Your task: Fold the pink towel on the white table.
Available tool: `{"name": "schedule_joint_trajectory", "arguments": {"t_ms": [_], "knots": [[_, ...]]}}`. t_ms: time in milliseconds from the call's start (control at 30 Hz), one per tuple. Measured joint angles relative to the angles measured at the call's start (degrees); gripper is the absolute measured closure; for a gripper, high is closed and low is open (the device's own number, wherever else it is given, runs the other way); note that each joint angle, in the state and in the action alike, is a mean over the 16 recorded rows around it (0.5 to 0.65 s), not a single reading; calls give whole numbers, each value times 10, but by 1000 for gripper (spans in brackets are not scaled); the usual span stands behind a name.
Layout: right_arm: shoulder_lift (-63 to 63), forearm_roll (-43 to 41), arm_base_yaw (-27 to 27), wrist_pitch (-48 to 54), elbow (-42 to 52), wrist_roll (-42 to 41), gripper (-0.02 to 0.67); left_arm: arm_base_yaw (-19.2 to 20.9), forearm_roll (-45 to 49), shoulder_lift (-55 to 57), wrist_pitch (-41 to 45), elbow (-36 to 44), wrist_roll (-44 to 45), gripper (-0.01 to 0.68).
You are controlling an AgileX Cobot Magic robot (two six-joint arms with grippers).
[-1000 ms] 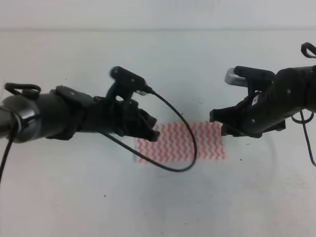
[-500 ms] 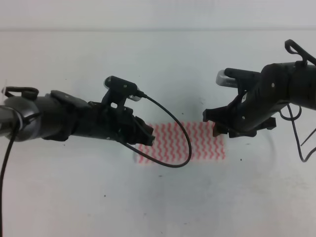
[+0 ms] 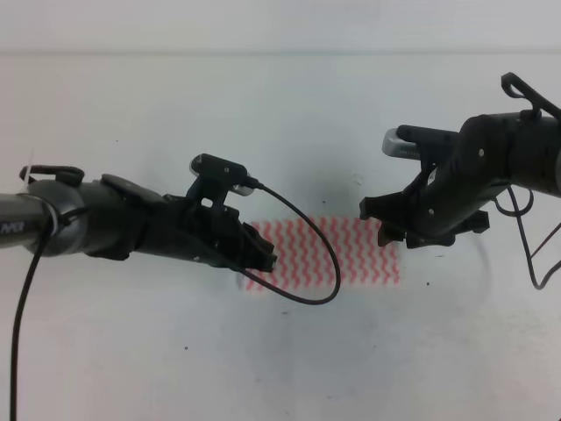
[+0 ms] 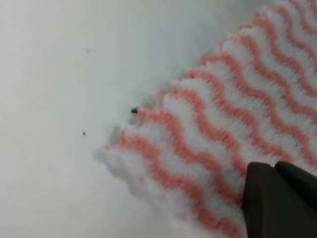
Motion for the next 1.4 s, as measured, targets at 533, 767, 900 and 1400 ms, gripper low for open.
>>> {"name": "schedule_joint_trajectory", "arguments": {"t_ms": [533,767,900,1400], "knots": [[8,1,0,-8,0,-1,343,1,0,1,-1,0,0,678],[9,7,0,-15,0,-1,359,1,0,1,-2,0,0,678],[9,15,0,-17,0,-1,389,1,1,1,-2,0,0,678],[22,76,0,-24,0,-31,524,1,1,1,-1,0,0,678]]}}
